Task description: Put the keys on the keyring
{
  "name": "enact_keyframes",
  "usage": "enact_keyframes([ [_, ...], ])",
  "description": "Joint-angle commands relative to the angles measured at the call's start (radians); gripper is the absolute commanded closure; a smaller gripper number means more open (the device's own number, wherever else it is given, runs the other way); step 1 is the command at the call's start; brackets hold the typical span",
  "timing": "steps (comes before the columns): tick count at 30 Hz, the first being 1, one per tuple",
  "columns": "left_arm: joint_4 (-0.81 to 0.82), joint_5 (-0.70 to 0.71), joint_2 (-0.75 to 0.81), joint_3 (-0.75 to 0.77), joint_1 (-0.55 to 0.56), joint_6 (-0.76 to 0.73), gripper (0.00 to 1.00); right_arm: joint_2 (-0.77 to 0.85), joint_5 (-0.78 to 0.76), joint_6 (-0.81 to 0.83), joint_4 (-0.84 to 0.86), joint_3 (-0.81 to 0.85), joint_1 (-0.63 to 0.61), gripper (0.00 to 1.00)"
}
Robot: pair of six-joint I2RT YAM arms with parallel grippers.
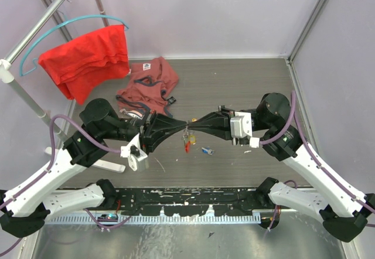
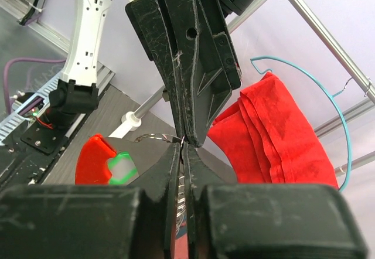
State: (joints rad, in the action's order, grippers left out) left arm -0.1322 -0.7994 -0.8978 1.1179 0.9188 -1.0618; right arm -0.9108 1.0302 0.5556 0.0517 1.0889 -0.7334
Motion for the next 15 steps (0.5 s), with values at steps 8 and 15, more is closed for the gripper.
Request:
enact_keyframes([
  [8, 0.037, -0.037, 0.007, 0.037, 0.004, 0.004, 1.00, -0.017, -0.053, 0.032, 0.014, 0.048, -0.013, 0.75],
  [15, 0.043, -0.040, 0.010, 0.034, 0.004, 0.012, 1.00, -0.023, -0.068, 0.056, 0.007, 0.049, -0.017, 0.97],
])
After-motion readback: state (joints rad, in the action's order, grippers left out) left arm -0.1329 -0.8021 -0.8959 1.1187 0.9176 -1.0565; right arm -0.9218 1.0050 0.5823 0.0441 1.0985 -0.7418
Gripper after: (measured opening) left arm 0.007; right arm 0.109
